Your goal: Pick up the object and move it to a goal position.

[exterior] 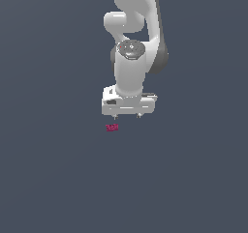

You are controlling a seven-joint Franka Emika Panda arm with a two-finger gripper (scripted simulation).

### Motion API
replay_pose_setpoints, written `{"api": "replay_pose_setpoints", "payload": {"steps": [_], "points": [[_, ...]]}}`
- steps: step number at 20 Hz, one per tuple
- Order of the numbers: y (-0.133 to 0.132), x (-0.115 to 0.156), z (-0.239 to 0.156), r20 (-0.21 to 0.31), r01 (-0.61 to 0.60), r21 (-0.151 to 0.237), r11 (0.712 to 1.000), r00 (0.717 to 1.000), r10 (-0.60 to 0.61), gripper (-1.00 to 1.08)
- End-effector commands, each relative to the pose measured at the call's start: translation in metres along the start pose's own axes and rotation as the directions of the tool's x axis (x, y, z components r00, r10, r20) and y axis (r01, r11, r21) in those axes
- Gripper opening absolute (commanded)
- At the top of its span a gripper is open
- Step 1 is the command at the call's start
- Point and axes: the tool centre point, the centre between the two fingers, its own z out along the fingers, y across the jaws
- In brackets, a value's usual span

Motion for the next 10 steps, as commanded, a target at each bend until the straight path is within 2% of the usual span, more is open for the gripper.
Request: {"api": "replay_pose_setpoints", "payload": {"steps": [1,10], "points": [[0.0,0.0,0.0,0.0,0.0,0.0,1.0,1.0,0.0,1.0],[0.026,-0.003,-0.009,0.005,-0.031,-0.001,1.0,1.0,0.031,1.0]]}}
